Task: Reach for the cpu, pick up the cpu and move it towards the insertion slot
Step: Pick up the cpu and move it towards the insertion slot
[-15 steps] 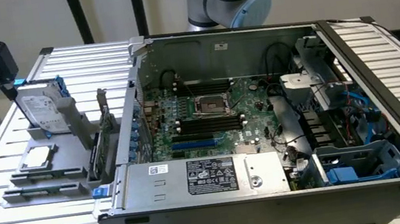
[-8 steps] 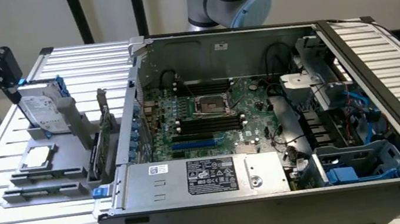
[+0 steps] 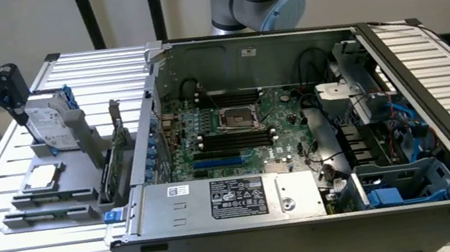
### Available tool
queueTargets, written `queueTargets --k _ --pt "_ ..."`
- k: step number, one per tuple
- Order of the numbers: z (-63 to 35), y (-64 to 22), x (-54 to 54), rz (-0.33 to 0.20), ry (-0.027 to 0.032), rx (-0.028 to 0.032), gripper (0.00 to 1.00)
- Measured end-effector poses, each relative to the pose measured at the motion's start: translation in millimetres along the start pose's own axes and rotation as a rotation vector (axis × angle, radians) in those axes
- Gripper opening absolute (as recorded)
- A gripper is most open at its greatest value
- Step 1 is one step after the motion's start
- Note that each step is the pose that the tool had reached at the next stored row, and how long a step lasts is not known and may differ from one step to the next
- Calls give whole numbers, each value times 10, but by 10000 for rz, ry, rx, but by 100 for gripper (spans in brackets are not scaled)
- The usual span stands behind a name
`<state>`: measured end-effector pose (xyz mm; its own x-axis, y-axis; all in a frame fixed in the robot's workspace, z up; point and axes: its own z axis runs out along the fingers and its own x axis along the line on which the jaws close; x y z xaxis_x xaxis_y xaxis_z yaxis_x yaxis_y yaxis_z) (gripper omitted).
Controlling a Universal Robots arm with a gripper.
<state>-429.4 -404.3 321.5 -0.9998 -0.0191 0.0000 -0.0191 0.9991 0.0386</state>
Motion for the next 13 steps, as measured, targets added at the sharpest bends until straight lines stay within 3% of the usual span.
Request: queueTargets --k 13 --pt "234 -57 -10 0 -1 0 71"
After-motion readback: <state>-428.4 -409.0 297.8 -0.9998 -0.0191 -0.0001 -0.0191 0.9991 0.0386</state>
